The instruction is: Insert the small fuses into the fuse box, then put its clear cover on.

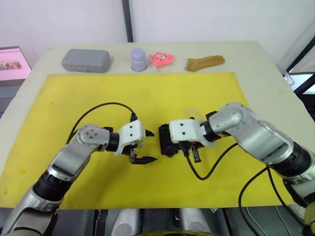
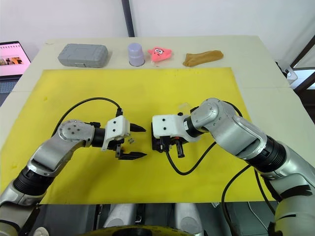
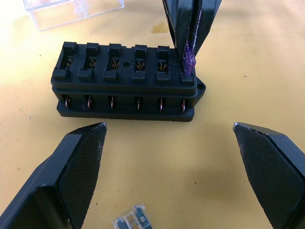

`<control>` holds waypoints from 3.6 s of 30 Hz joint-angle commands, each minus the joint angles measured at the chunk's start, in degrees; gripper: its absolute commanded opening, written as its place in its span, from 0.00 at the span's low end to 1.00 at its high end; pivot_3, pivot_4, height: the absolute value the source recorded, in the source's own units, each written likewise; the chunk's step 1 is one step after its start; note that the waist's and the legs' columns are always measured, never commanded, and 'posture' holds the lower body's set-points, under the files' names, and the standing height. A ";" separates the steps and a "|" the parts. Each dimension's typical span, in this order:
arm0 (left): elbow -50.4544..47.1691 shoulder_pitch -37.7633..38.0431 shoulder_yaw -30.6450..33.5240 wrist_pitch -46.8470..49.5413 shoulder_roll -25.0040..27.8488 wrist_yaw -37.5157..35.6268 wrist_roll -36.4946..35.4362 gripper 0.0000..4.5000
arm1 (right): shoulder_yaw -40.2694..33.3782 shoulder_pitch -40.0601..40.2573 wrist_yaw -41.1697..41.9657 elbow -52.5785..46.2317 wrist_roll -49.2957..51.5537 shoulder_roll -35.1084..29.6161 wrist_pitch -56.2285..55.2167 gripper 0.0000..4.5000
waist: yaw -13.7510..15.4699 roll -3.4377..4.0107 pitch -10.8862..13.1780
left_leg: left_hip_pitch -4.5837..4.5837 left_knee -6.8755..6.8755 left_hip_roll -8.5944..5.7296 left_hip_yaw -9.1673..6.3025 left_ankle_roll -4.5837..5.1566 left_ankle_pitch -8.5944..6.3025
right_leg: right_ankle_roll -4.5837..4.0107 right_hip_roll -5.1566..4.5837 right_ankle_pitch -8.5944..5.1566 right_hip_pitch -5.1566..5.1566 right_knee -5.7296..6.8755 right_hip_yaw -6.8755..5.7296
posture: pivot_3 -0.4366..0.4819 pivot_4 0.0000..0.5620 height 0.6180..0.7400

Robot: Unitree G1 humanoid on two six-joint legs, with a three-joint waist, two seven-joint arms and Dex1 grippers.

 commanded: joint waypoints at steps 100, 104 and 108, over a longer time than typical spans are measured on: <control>-0.06 -2.72 3.65 0.50 0.13 -1.96 -1.83 1.00 | -25.45 18.75 -7.93 4.84 17.10 7.21 -12.08 0.01 | 0.08 -0.08 -0.04 | 0.09 0.06 -0.02 -0.02 0.03 -0.02 | 0.00 -0.01 0.00 0.12 0.07 0.01 | 0.48 0.27 1.00; -1.77 -1.50 11.83 3.77 3.58 -3.60 -8.60 1.00 | -29.60 18.47 -7.39 3.80 18.23 4.30 -12.19 0.01 | 0.08 -0.07 -0.04 | 0.07 0.06 -0.01 -0.02 0.05 -0.03 | 0.00 0.00 0.00 0.09 0.07 0.01 | 0.48 0.27 1.00; -1.86 1.40 19.97 7.17 10.37 -5.72 -13.02 1.00 | -33.70 21.77 -3.40 3.95 17.61 -2.08 -15.88 0.01 | 0.07 -0.07 -0.03 | 0.06 0.03 -0.01 -0.01 0.20 -0.11 | 0.00 -0.01 0.00 0.07 0.06 0.01 | 0.48 0.27 1.00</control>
